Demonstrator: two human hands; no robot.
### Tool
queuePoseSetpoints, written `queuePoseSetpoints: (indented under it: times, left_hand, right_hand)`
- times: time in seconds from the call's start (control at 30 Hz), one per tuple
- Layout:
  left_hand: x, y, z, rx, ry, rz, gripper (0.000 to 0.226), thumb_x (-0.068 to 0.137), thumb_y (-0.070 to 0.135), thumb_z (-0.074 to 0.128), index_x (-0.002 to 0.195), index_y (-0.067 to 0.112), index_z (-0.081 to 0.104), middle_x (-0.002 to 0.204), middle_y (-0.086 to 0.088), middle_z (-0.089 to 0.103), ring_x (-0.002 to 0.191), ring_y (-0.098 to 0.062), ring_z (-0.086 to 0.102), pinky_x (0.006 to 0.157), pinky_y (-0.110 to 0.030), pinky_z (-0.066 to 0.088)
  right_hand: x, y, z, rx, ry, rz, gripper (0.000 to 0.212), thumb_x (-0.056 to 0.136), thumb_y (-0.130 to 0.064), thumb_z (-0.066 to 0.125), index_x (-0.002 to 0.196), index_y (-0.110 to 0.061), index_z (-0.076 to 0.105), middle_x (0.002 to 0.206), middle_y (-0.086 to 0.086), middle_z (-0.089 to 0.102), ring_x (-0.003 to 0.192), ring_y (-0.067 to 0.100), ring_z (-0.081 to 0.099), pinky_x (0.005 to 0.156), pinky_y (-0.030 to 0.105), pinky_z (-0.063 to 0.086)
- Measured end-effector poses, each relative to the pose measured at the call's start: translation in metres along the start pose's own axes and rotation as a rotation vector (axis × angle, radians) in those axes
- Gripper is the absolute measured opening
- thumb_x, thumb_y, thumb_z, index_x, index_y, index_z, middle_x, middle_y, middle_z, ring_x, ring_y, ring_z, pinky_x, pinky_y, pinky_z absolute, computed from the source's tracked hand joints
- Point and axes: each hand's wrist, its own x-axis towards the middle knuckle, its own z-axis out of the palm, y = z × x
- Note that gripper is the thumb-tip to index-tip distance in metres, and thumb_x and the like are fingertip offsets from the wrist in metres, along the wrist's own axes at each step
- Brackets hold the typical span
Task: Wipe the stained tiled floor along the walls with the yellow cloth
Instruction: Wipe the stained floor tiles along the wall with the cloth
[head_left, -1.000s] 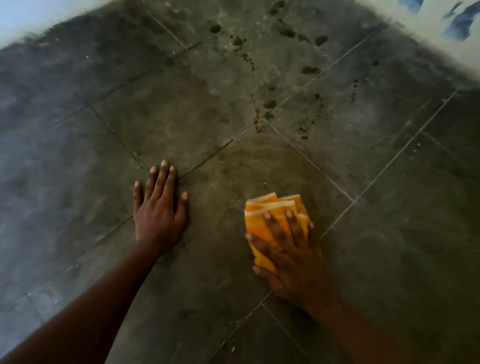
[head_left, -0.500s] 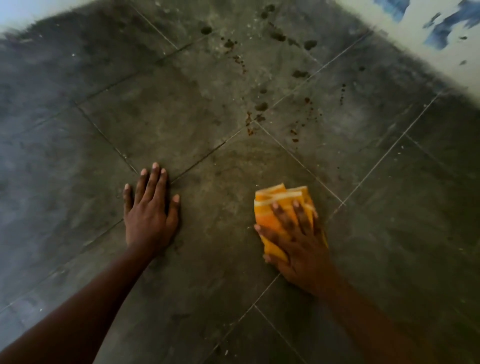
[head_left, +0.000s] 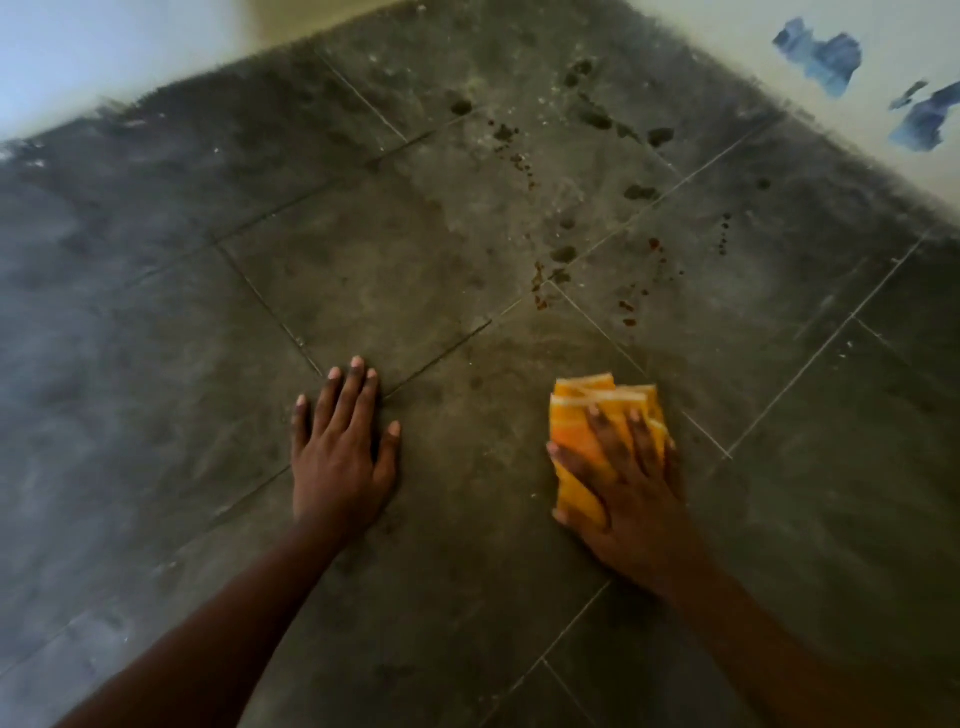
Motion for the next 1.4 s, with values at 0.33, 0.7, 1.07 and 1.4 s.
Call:
queuePoseSetpoints:
  times: [0.33,0.7,1.07,1.4]
  left_hand:
    - [0.001,-0.003,0.004,0.028,0.003,-0.015,0.069,0.104,0.052,0.033,0.166,0.024,0.027,0.176,0.005,0.016,0.164,-0.016,0.01,0.132,-0.051,0.009]
    - [0.027,0.061,0.014,-0.075,-0.031,-0.042,0.071,0.102,0.051,0.03,0.166,0.022,0.028,0.176,0.0,0.018,0.164,-0.02,0.01,0.132,-0.047,0.008]
    - [0.032,0.068,0.036,0.067,-0.042,0.104,0.069,0.107,0.053,0.02,0.169,0.022,0.016,0.177,0.005,0.003,0.164,-0.015,-0.003,0.133,-0.049,0.01]
    - [0.033,0.066,0.046,0.07,0.013,0.111,0.068,0.105,0.049,0.03,0.167,0.021,0.027,0.177,0.003,0.015,0.164,-0.017,0.01,0.132,-0.051,0.013]
  right_hand:
    - [0.046,0.061,-0.009,0.118,-0.061,0.536,0.082,0.078,-0.09,0.026,0.155,-0.063,0.015,0.175,-0.006,-0.005,0.159,0.039,-0.009,0.119,0.077,0.003]
    - [0.001,0.049,0.0,0.145,0.074,0.599,0.078,0.082,-0.088,0.03,0.154,-0.059,0.026,0.175,-0.005,0.004,0.16,0.038,0.001,0.119,0.075,0.013]
    - [0.01,0.01,0.002,0.103,0.041,0.413,0.075,0.09,-0.085,0.02,0.159,-0.058,0.013,0.176,-0.006,0.001,0.161,0.036,0.003,0.12,0.072,0.018]
    - [0.101,-0.025,0.007,0.051,0.019,0.146,0.076,0.097,-0.072,0.027,0.165,-0.042,0.009,0.176,0.001,-0.002,0.159,0.045,-0.007,0.12,0.074,0.004]
